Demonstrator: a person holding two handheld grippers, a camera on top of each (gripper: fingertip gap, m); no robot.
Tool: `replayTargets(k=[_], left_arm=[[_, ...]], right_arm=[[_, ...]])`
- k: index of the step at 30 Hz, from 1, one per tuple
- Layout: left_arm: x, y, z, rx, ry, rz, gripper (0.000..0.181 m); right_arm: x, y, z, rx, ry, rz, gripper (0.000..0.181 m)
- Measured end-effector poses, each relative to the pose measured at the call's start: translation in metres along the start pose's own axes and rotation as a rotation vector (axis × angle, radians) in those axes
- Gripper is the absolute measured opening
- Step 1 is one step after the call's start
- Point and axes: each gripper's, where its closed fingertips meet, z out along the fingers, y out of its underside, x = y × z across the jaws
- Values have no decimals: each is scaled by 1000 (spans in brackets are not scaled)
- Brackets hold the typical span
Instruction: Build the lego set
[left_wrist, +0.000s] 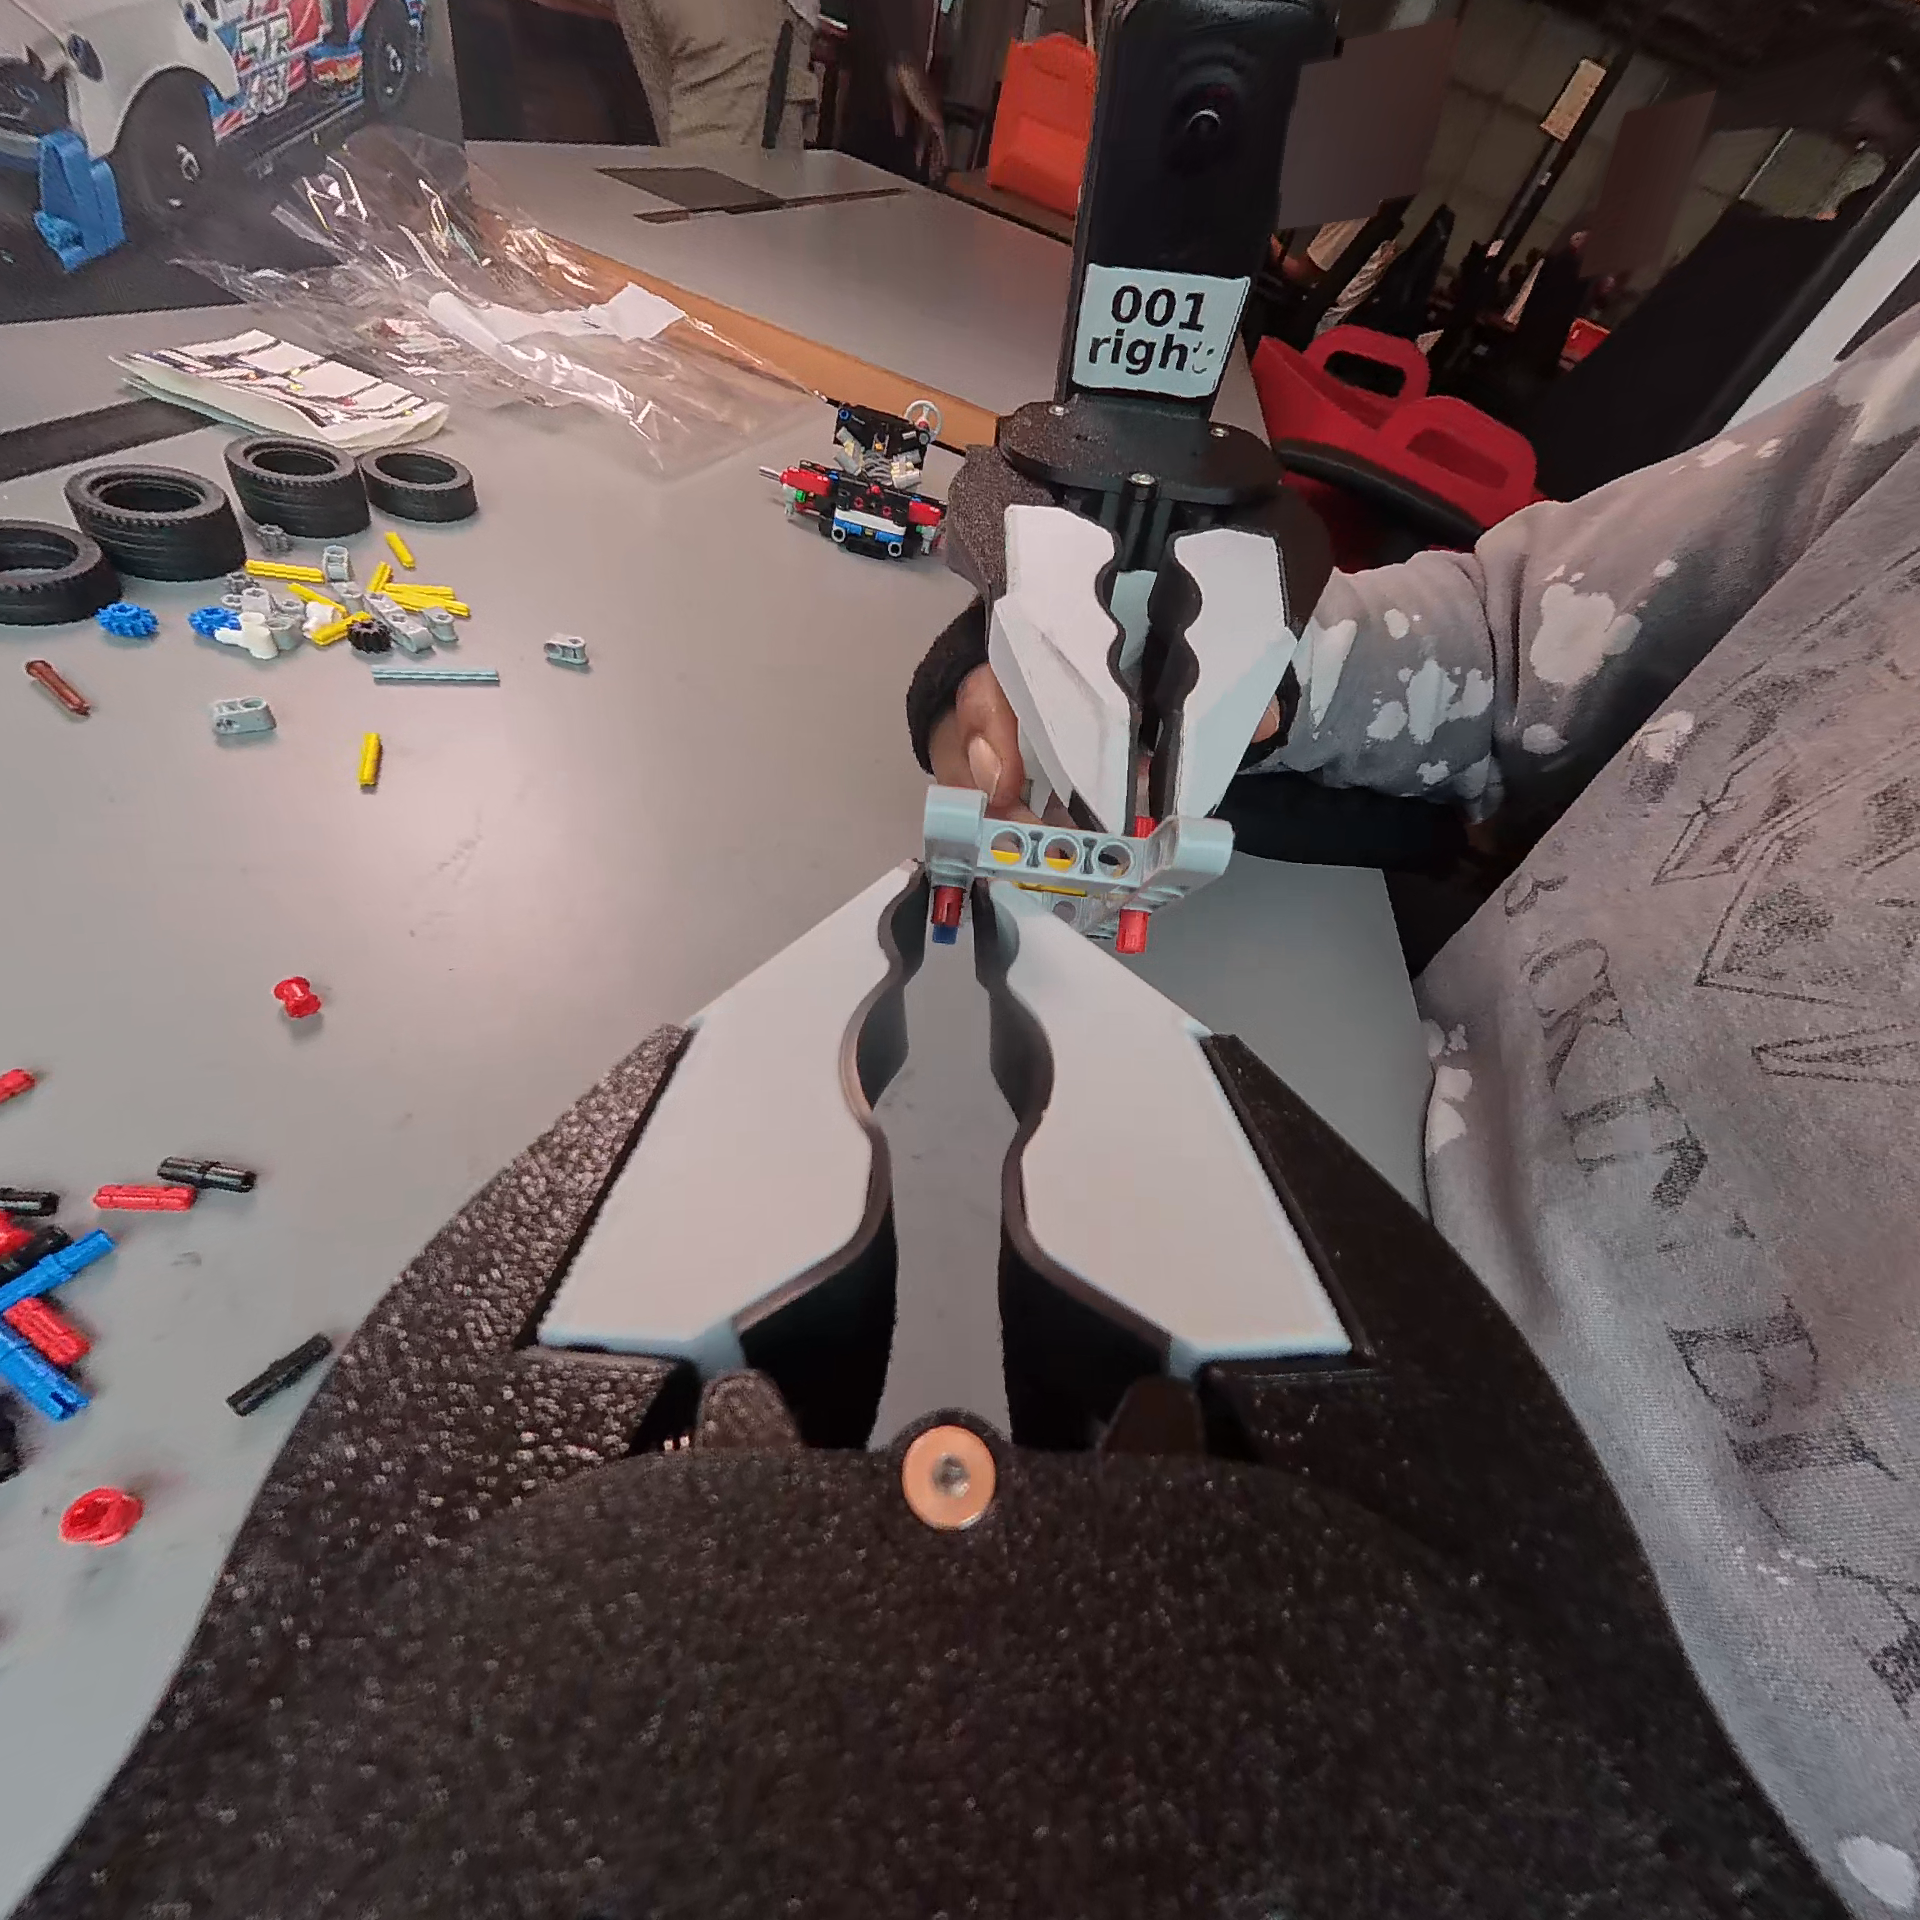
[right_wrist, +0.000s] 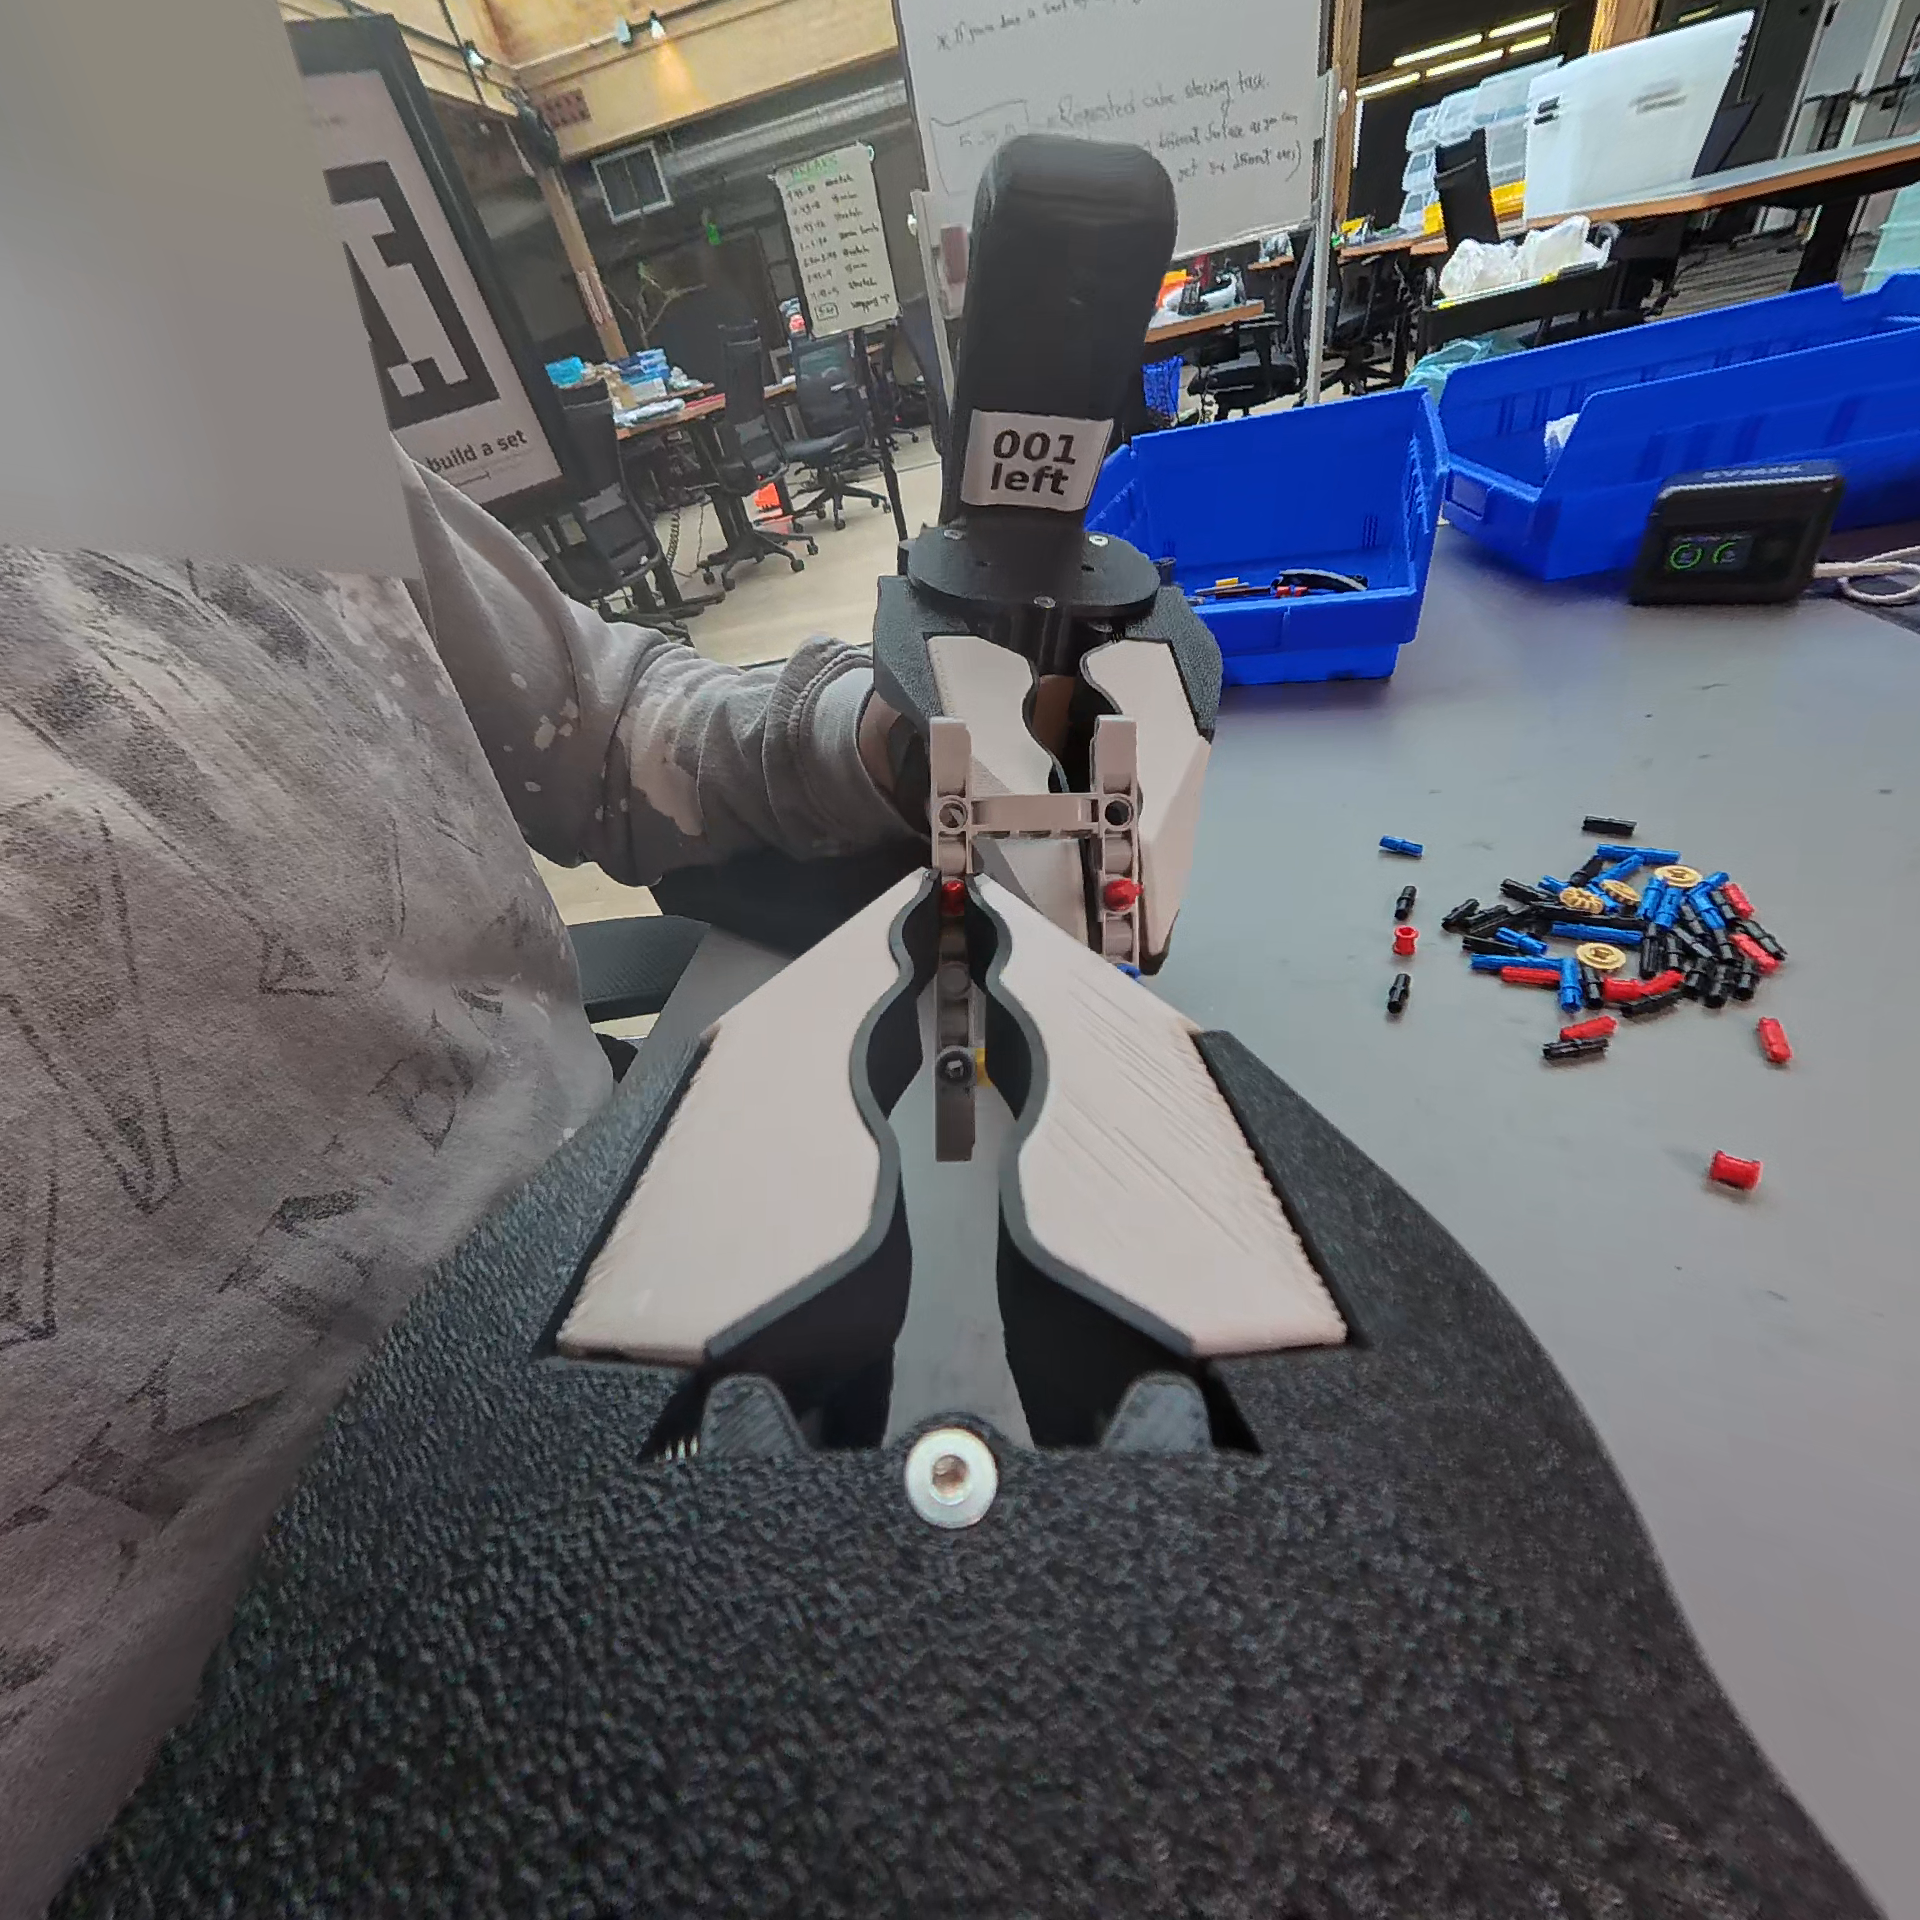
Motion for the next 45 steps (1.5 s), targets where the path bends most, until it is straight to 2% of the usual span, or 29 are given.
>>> replayTargets(k=[3,4,8,12,13,15,17,24,39,40,41,42,43,45], left_arm=[[4,-9,-3,55,51,-43,7],[1,-11,-6,71,50,-51,13],[2,-17,-12,130,99,-111,54],[9,-18,6,116,105,-101,80],[12,-17,11,102,113,-98,79],[16,-15,16,84,117,-84,56],[15,-14,14,79,97,-45,45],[24,-33,3,161,106,7,45],[38,-38,-3,194,124,91,44],[39,-42,-6,217,127,98,44],[40,-56,-22,307,154,81,46],[31,-78,-51,435,150,27,45],[22,-88,-72,501,110,24,40],[26,-72,-56,400,67,115,45]], right_arm=[[0,-16,-7,109,-33,72,3],[5,-24,-12,157,-21,94,3],[17,-32,-23,231,-19,203,2],[12,-21,-8,184,-24,195,2],[12,-19,-4,172,-16,185,2],[9,-14,2,141,-12,147,3],[7,-16,2,150,-13,137,2],[-4,-31,-3,229,-83,159,0],[-17,-27,-7,159,-137,89,1],[-17,-27,-8,161,-140,92,0],[-11,-30,-18,197,-129,114,0],[3,-33,-34,235,-77,137,0],[8,-32,-40,230,-47,127,0],[-2,-26,-19,198,-54,97,0]])
